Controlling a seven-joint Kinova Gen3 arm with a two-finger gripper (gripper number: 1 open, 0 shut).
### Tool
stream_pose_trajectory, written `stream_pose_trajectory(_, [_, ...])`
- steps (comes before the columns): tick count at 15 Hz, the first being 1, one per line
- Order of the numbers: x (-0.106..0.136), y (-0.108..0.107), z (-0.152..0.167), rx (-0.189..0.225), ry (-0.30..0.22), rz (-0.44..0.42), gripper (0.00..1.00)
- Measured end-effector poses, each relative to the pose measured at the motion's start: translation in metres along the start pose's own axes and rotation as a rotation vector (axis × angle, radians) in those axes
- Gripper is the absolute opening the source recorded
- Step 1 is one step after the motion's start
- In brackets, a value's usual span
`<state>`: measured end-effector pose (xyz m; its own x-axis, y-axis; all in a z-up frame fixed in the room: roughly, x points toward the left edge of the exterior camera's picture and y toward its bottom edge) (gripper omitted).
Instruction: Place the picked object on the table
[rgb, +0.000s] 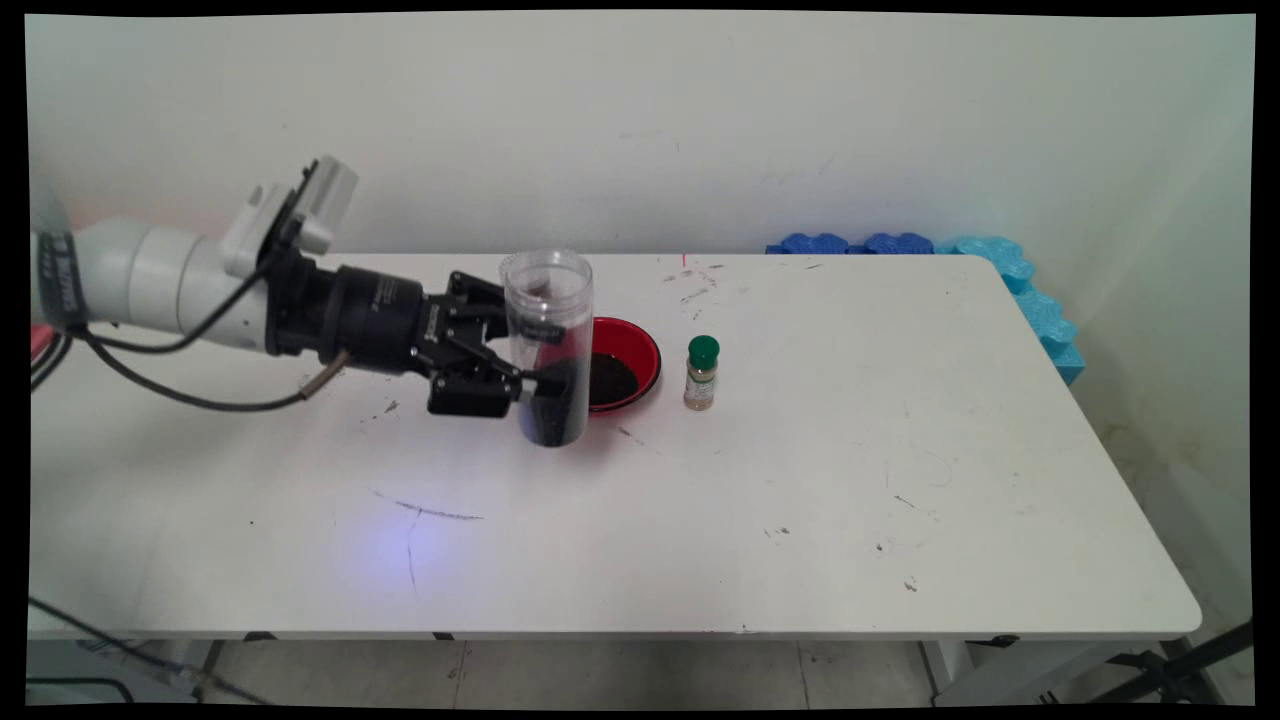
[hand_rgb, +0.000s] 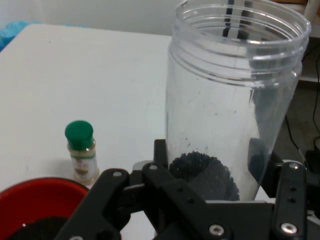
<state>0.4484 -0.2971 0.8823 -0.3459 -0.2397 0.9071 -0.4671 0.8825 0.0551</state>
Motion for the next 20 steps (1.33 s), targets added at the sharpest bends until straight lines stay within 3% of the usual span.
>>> stream_pose_trajectory(13, [-0.079, 0.002, 0.044, 0.018, -0.008, -0.048, 0.00])
stream_pose_trajectory(20, [-0.110, 0.006, 0.066, 0.007, -0.005, -0.061, 0.00])
